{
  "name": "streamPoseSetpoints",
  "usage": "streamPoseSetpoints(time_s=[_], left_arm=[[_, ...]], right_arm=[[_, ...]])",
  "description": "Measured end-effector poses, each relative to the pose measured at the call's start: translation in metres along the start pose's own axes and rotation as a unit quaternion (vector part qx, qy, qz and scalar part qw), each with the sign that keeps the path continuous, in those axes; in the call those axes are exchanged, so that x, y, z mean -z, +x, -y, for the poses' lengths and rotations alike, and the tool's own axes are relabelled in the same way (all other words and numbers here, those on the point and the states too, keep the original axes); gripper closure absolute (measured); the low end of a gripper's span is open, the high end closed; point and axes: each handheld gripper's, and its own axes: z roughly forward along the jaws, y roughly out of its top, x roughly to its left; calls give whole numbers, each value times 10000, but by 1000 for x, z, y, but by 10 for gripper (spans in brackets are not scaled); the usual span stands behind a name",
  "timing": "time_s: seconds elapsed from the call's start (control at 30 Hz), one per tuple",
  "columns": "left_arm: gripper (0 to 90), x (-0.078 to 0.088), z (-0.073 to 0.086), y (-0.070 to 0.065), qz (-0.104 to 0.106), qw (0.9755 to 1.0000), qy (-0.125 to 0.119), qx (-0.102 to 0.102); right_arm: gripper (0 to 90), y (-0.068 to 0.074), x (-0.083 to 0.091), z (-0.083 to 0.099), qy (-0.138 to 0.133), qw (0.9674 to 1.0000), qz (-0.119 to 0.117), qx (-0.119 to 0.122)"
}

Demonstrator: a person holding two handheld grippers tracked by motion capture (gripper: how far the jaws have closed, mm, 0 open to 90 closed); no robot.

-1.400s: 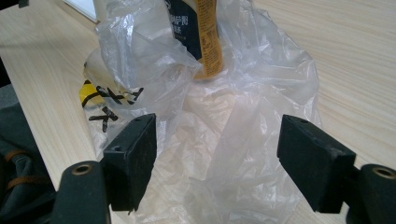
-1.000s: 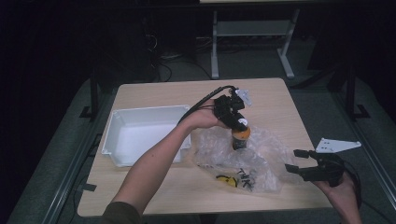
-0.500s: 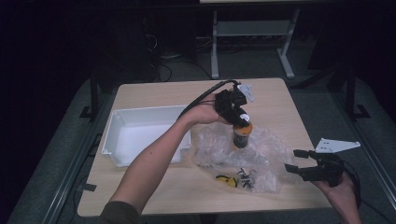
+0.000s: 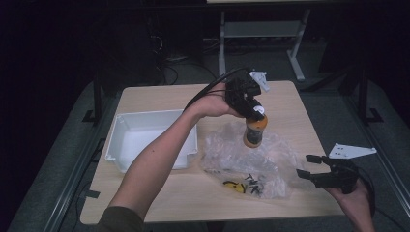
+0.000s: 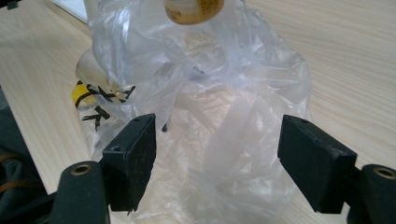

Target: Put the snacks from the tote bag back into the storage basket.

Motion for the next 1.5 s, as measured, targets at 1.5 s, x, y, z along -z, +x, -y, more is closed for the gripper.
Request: streamPoseSetpoints(time_s=[1.5], left_arm=[[589, 106, 52, -1, -564, 9970, 104, 521]], right_arm=[[205, -6, 5, 8, -226, 9992, 166, -301]])
